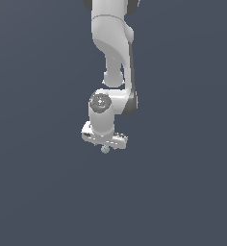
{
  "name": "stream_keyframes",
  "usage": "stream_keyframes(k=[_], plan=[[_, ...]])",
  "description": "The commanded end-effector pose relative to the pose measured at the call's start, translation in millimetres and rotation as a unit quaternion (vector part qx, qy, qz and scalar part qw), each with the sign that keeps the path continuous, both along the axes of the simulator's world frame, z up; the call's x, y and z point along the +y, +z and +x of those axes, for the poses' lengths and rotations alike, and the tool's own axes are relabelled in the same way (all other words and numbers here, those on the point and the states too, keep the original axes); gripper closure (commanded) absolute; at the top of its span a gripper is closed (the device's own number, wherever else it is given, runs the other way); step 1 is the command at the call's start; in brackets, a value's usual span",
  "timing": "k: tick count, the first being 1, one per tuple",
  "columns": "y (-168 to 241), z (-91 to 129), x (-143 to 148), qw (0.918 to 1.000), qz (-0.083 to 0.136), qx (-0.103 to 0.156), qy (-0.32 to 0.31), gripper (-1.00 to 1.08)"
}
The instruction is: Pick up the object and move it to a goal position.
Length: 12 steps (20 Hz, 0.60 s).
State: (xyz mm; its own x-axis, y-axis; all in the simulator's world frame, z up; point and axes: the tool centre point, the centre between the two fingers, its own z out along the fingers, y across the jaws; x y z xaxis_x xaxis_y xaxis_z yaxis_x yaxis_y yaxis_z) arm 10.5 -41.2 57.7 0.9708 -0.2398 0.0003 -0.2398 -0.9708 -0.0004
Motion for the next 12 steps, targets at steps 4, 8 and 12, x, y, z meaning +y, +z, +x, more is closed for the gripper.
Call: stream_keyframes(k=[4,8,12], plan=[[-27.0,-1.2,-0.3,1.0000,0.000,0.000,-0.001,-0.92],[-35.9,-0.3,-0.4,1.0000,0.000,0.000,-0.002,-0.92],[-36.7,0.1,-0.4,1.0000,0.000,0.000,-0.002,1.08]])
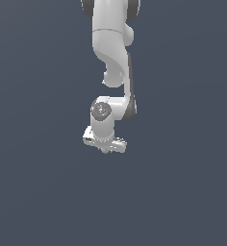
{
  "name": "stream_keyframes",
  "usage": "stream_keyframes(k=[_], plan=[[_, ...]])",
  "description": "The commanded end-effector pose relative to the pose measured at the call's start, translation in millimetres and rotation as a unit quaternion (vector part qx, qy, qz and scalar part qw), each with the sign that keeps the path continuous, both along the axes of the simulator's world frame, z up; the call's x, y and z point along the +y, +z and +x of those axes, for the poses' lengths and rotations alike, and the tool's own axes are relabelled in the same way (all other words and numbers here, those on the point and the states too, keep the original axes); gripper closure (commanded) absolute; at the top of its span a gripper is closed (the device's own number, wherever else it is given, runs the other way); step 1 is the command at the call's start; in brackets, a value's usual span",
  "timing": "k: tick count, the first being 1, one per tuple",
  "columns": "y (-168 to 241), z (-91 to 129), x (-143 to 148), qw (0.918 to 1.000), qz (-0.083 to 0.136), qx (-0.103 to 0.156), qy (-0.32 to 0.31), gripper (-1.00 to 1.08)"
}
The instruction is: Pick up the object and move it to a goal position.
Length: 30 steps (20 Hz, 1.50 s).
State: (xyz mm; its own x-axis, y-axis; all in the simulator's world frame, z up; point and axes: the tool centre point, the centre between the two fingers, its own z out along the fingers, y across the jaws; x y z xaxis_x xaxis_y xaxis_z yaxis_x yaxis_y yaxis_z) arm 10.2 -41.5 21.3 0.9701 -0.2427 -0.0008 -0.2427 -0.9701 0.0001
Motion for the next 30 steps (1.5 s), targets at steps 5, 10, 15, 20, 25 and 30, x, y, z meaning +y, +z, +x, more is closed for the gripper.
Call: stream_keyframes(k=[5,10,15,20,25,30], plan=[[-0.3,0.4,-0.1,1.0000,0.000,0.000,0.000,1.08],[-0.2,0.7,0.4,1.0000,0.000,0.000,0.000,1.08],[4.0,6.1,14.8,1.0000,0.000,0.000,0.000,1.08],[13.7,19.2,48.7,1.0000,0.000,0.000,0.000,1.08],[25.6,36.2,90.0,1.0000,0.000,0.000,0.000,1.08],[32.7,47.3,114.7,1.0000,0.000,0.000,0.000,1.08]])
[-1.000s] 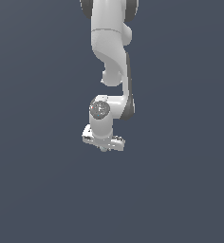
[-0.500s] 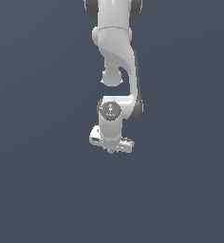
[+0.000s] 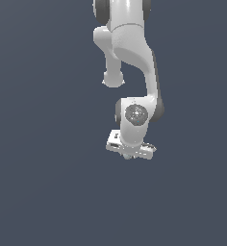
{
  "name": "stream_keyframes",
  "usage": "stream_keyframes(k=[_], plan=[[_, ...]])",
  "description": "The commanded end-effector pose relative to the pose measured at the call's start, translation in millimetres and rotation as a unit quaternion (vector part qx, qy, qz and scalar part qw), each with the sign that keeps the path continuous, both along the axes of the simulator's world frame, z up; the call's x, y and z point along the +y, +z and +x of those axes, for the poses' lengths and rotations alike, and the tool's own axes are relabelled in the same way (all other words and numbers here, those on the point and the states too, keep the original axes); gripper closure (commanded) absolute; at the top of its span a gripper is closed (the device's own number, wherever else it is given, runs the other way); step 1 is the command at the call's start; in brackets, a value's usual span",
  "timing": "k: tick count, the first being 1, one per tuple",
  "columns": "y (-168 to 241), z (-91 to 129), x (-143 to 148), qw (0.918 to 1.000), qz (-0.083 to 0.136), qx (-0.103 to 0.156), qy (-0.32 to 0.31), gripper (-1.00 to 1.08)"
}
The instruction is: Pick up the object and move it to a goal position.
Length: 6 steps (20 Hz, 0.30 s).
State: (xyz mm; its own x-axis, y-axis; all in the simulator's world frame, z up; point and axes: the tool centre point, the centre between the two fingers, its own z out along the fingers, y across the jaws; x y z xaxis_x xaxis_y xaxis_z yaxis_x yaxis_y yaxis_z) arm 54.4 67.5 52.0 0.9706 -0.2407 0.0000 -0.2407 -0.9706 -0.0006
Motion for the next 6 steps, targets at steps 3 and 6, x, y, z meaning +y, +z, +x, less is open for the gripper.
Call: stream_keyframes(k=[3,6], plan=[[3.9,6.5,12.5,1.0000,0.000,0.000,-0.001,1.08],[4.6,7.6,14.7,1.0000,0.000,0.000,-0.001,1.08]])
